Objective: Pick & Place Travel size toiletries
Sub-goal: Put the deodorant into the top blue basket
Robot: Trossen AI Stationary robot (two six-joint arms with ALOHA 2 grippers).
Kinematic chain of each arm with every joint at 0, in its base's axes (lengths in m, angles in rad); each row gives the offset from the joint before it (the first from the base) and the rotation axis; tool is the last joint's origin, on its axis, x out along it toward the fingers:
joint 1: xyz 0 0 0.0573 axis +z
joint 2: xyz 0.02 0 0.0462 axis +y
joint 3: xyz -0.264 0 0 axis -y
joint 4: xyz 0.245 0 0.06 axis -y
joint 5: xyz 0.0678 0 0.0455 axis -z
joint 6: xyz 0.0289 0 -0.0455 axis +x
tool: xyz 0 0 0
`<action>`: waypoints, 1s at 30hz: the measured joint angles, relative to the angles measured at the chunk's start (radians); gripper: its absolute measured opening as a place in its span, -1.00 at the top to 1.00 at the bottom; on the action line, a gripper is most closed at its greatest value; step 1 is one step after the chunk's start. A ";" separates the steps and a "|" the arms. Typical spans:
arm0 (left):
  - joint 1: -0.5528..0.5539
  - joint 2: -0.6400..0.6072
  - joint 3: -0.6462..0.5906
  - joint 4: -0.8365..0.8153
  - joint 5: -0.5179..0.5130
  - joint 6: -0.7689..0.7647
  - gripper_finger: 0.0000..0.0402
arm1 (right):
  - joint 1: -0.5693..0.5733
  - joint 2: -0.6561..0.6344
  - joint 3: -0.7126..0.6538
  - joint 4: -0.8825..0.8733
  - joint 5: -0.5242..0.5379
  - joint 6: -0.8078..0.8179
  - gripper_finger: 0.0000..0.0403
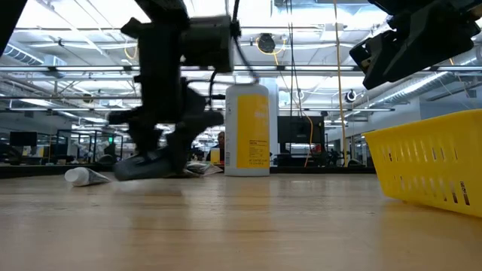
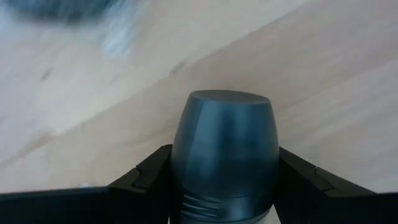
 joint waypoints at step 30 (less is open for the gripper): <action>-0.187 -0.007 0.426 0.445 -0.137 0.827 0.01 | 0.000 0.000 0.000 0.068 -0.005 -0.052 0.38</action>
